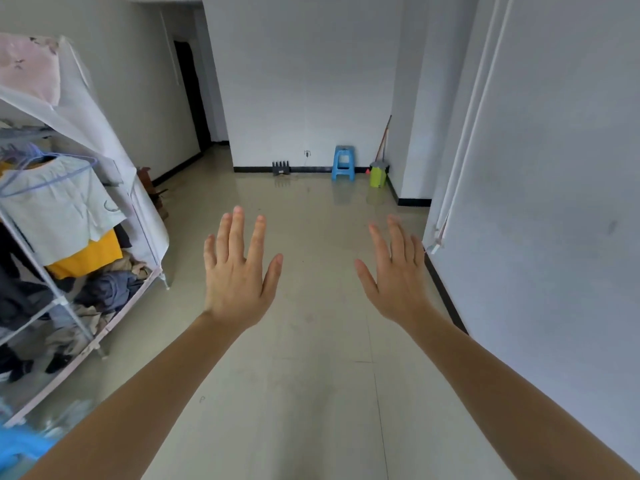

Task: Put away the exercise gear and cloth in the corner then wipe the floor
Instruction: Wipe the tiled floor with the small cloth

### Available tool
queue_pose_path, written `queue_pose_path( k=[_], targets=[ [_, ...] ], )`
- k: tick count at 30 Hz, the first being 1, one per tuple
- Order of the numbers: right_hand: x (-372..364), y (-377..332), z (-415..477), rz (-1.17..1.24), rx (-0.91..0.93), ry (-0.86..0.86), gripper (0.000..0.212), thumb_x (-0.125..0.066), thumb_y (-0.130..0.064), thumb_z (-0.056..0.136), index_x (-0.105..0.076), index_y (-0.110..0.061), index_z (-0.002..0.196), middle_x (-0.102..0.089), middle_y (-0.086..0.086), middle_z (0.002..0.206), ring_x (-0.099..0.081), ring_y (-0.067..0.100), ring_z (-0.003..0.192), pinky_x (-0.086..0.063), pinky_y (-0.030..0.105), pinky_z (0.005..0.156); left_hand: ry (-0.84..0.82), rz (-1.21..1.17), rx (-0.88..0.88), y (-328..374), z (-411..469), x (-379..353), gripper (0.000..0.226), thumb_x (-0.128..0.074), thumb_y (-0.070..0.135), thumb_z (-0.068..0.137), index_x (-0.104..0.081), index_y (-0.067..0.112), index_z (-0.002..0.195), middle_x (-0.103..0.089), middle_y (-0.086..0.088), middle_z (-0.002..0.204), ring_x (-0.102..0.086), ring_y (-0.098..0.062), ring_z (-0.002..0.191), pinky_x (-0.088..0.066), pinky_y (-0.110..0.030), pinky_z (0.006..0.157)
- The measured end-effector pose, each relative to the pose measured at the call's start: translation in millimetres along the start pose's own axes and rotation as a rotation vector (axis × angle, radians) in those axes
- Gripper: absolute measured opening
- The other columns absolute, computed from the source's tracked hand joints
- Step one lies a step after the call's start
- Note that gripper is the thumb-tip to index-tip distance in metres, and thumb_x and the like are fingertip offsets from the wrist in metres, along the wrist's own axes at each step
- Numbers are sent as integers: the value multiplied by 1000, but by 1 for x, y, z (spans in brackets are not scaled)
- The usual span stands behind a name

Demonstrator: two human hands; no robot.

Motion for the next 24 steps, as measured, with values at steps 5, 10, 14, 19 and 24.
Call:
queue_pose_path(
  k=[5, 10, 14, 19, 24],
  targets=[
    [-113, 4, 125, -40, 30, 4, 67, -41, -49, 101, -24, -14, 156, -18, 20, 162, -22, 36, 148, -17, 55, 119, 15, 0, 16, -77, 98, -107, 63, -33, 46, 101, -30, 10, 153, -21, -25, 159, -19, -43, 147, -24, -63, 112],
    [-188, 24, 254, -62, -24, -30, 68, -33, -52, 101, -17, -18, 158, -11, 16, 164, -16, 34, 151, -14, 55, 121, -28, 9, -1, -135, 224, -197, 63, -31, 47, 101, -31, 10, 152, -23, -25, 159, -22, -45, 146, -24, -66, 111],
    [-237, 58, 339, -63, -51, 1, 68, -35, -52, 102, -17, -19, 157, -7, 16, 165, -15, 35, 151, -16, 56, 120, -43, -12, -19, -153, 318, -271, 64, -27, 49, 102, -27, 12, 154, -22, -23, 160, -20, -42, 147, -21, -64, 114],
    [-325, 126, 437, -81, -95, 21, 70, -30, -56, 101, -11, -21, 159, -3, 14, 166, -10, 34, 152, -14, 56, 121, -84, -35, -76, -155, 418, -395, 66, -21, 51, 102, -23, 13, 155, -19, -23, 161, -17, -43, 148, -19, -64, 116],
    [-421, 207, 549, -97, -148, 16, 70, -32, -55, 101, -13, -20, 159, -4, 14, 166, -11, 33, 152, -10, 53, 122, -121, -5, -118, -155, 546, -523, 65, -24, 50, 102, -21, 13, 156, -17, -23, 161, -15, -43, 148, -20, -65, 114]
  ],
)
Point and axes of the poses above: each hand's wrist, its own z-axis towards the middle knuckle, its own x-axis out of the back of the hand, y = z × x, the point moved 6 cm from there along z, towards the middle knuckle
